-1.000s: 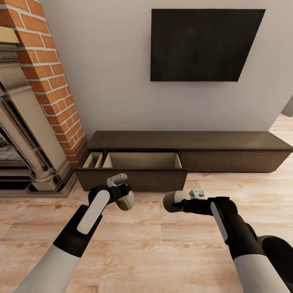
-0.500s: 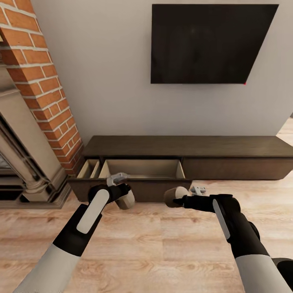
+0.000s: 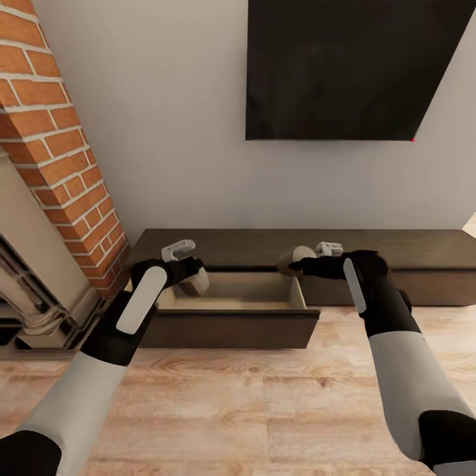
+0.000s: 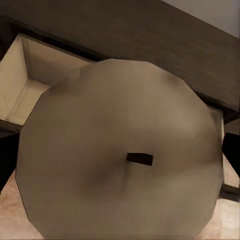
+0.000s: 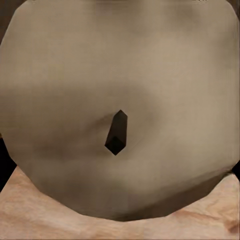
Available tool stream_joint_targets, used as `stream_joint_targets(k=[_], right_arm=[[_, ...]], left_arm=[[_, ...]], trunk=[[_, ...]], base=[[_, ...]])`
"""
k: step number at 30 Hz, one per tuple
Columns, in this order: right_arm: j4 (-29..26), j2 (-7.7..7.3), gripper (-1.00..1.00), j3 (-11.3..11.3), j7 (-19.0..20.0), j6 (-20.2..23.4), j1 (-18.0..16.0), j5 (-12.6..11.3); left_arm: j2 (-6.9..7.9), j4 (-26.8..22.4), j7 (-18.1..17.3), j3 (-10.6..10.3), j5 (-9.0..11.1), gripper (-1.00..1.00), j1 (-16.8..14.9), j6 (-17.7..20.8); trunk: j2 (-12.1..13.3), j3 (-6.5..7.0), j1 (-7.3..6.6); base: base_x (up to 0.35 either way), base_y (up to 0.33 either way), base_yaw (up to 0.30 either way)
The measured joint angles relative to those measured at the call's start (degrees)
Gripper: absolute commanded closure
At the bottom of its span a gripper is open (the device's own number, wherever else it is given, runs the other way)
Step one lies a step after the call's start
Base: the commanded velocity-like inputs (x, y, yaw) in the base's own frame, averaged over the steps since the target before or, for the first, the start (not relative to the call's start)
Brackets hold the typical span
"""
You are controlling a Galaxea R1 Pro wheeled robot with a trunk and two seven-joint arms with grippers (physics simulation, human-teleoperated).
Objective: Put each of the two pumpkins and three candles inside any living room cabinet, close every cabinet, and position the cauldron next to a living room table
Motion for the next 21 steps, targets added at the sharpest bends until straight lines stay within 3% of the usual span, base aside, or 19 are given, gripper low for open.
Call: stream_joint_targets(k=[6,7,8,9,10,11,12,13,17,21], right_arm=[[6.75,1.01,1.00,0.29,-3.00,-0.15,-2.88,0.27],[8.30,2.02,1.00,0.43,-3.70,-0.28,-2.99,0.30],[10.60,5.21,1.00,0.99,-5.56,-0.71,-3.09,3.25],[12.11,7.75,1.00,2.20,-8.13,-0.50,-3.10,-0.25],[12.80,8.73,1.00,3.07,-10.47,-0.57,-3.12,-0.92],[13.76,9.23,1.00,3.73,-12.69,-0.76,-3.13,2.06],[14.62,9.64,1.00,4.19,-14.19,-0.85,-3.14,2.45],[15.26,10.04,1.00,4.51,-15.17,-0.89,-3.14,1.25],[17.24,11.68,1.00,5.05,-16.86,-1.02,-3.15,1.14],[17.96,12.29,1.00,5.21,-16.83,-1.14,-3.05,1.12]], left_arm=[[-0.42,2.70,-0.18,-0.33,0.14,1.00,-0.12,-0.10],[-0.78,4.63,-0.22,-0.38,0.16,1.00,-0.15,-0.14],[-1.33,6.78,-0.24,-0.47,0.22,1.00,-0.18,-0.24],[-1.39,7.39,-0.27,-0.46,0.07,1.00,-0.21,-0.39],[-1.40,7.74,-0.27,-0.45,-0.08,1.00,-0.21,-0.32],[-1.41,8.13,-0.25,-0.43,0.03,1.00,-0.19,-0.35],[-1.45,8.67,-0.25,-0.43,0.02,1.00,-0.19,-0.33],[-1.51,9.45,-0.29,-0.43,0.03,1.00,-0.20,-0.29],[-1.72,12.52,-0.41,-0.43,-0.04,1.00,-0.27,-0.66],[-1.88,12.66,-0.32,-0.56,0.04,1.00,-0.28,-0.66]], trunk=[[0.01,-0.02,0.01],[0.01,-0.02,0.01],[0.01,-0.02,0.01],[0.01,-0.02,0.01],[0.00,-0.01,0.00],[0.01,-0.02,0.01],[0.01,-0.02,0.01],[0.01,-0.02,0.01],[0.00,-0.01,0.00],[0.00,-0.01,0.00]], base=[[0.332,0.000,0.000],[0.332,0.000,0.000],[0.332,0.000,0.000],[0.332,0.000,0.000],[0.332,0.000,0.000],[0.332,0.000,0.000],[0.332,0.000,0.000],[0.332,0.000,0.000],[0.332,0.000,0.000],[0.306,0.000,0.000]])
